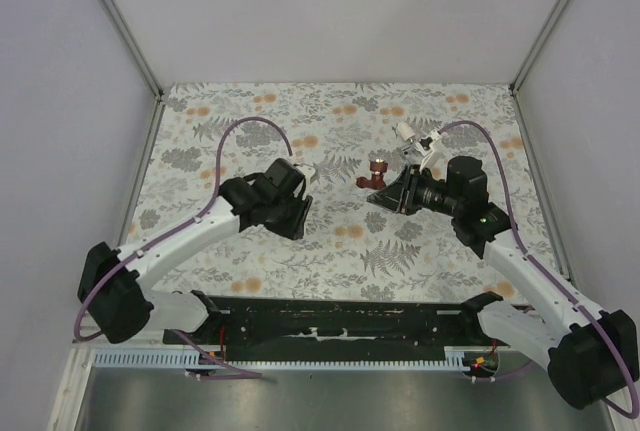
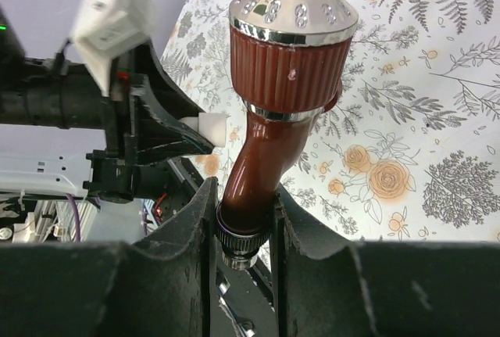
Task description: Install the water faucets
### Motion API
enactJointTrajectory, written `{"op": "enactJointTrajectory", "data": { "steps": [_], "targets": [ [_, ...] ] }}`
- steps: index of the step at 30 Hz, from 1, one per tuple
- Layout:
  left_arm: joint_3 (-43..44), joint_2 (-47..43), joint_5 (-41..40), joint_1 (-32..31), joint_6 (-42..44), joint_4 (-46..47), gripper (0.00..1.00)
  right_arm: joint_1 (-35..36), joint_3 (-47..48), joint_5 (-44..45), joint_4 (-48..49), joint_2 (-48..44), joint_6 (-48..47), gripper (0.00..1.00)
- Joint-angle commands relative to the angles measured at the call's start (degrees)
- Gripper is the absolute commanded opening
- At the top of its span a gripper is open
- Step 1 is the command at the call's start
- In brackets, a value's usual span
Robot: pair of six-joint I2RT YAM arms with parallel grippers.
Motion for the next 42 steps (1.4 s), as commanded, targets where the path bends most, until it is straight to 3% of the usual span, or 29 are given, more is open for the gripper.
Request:
{"op": "enactJointTrajectory", "data": {
  "steps": [1, 7, 11, 19, 22, 26, 42],
  "targets": [
    [3.15, 6.13, -4.50, 0.09, -3.99, -10.54, 0.02, -0.23, -0.92, 1.67, 0.80, -1.75, -3.05, 0.00],
    [5.27, 15.63, -9.86, -2.46, -3.99, -10.99, 0.04, -0.23, -1.63, 2.37, 0.71, -2.72, -4.19, 0.00],
    [5.45, 19.50, -11.54, -2.99, -4.51, -9.76, 0.16, -0.23, -1.81, 2.20, 0.71, -2.72, -4.64, 0.00],
    [4.83, 24.70, -11.89, -4.22, -4.95, -8.26, 0.26, -0.23, -1.98, 2.02, 0.80, -2.63, -4.99, 0.00],
    [5.97, 25.58, -11.54, -5.01, -5.04, -9.22, 0.37, -0.23, -1.98, 1.76, 0.80, -2.37, -4.99, 0.00],
    [6.85, 26.89, -11.55, -5.54, -5.22, -9.84, 0.42, -0.23, -1.98, 1.32, 1.24, -2.02, -4.81, 0.00],
    [6.32, 23.47, -11.20, -6.33, -6.89, -8.97, 0.47, -0.31, -2.86, 1.05, 1.06, -3.16, -5.60, 0.00]
  ]
}}
